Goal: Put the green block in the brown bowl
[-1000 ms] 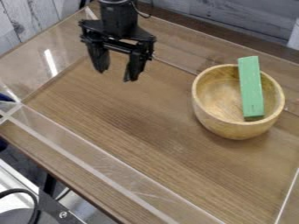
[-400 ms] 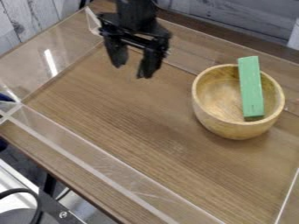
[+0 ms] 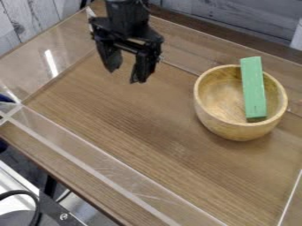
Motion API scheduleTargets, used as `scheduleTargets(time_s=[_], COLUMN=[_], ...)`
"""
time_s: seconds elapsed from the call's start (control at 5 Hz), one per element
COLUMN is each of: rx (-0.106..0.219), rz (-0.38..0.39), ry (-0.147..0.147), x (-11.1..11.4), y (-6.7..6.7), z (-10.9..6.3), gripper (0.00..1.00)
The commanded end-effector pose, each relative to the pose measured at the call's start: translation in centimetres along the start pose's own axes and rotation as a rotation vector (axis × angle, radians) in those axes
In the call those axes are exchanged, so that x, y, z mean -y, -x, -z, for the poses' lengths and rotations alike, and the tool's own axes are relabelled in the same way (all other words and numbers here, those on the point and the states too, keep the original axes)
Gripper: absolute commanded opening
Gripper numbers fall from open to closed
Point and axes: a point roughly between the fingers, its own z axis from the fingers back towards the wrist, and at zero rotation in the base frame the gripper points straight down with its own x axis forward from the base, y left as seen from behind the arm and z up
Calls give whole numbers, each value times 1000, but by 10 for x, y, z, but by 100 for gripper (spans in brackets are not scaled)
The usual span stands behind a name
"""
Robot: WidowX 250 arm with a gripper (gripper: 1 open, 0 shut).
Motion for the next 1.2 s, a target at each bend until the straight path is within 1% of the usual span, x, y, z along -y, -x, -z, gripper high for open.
scheduleTargets(time_s=[0.0, 0.2, 0.4, 0.6, 0.8, 1.0], rx=[49, 24, 34, 65, 112, 108], rz=[18, 55, 79, 104, 123, 70], ry=[-22, -33, -34, -26, -18, -72], x=[-12, -27, -23, -13, 3, 10], y=[-19, -28, -16, -3, 0, -9], z=[-29, -29, -19, -10, -20, -25], gripper=[100, 100, 100, 100, 100, 100])
